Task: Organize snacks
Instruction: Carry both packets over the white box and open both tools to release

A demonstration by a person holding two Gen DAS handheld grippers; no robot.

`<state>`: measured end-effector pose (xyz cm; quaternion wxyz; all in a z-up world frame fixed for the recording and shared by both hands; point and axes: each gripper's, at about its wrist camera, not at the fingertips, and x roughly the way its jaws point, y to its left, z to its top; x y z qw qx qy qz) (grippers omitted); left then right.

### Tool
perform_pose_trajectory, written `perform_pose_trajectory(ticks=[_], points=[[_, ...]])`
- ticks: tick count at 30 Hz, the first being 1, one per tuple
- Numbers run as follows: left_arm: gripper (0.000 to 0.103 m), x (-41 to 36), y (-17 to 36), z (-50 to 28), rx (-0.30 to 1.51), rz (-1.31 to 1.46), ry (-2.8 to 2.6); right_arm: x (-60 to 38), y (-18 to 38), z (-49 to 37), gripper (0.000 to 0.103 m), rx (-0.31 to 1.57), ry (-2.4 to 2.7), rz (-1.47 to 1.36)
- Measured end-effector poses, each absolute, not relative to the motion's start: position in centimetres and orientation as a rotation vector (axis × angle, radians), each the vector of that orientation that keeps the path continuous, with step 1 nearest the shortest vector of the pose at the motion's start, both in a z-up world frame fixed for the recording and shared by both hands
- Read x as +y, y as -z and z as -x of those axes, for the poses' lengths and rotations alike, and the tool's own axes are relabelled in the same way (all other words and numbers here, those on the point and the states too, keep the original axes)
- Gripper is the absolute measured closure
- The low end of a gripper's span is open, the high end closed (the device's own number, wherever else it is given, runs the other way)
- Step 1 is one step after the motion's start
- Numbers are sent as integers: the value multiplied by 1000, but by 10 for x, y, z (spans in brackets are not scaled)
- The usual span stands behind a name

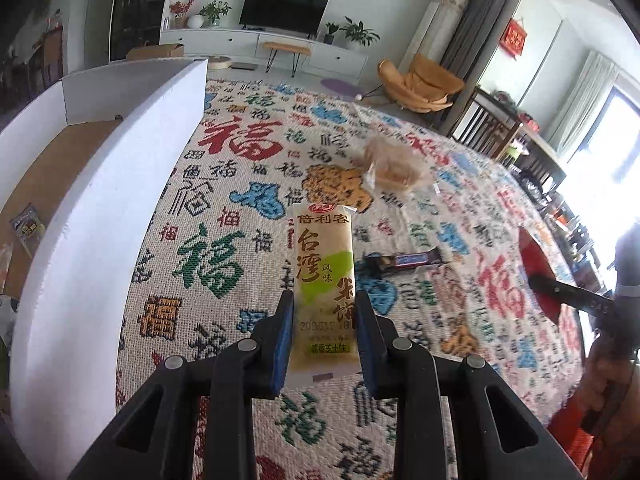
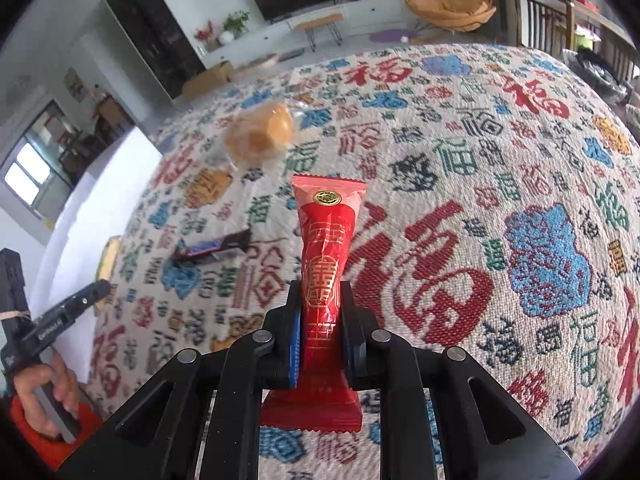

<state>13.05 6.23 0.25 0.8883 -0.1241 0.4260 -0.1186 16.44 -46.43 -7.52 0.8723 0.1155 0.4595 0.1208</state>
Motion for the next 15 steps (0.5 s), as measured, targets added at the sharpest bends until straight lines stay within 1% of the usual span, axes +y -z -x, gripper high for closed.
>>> perform_pose_trajectory(ticks=[4,9,11,14,15], points=[[75,89,-59,-105,794,336,280,-421,28,-158,86,892,-374,-249],[75,162,-116,-85,696,339,170,-330,-34,-158,86,805,-598,-256],[75,202,-128,-80,678,322,77,-285,-54,-160,86,787,-701,-255],[74,258,-127,-82,678,289,-92,-211,-75,-164,86,774,-825,-239],[69,273,-121,-84,684,275,-151,-188,-78,-167,86,772,-855,-226]])
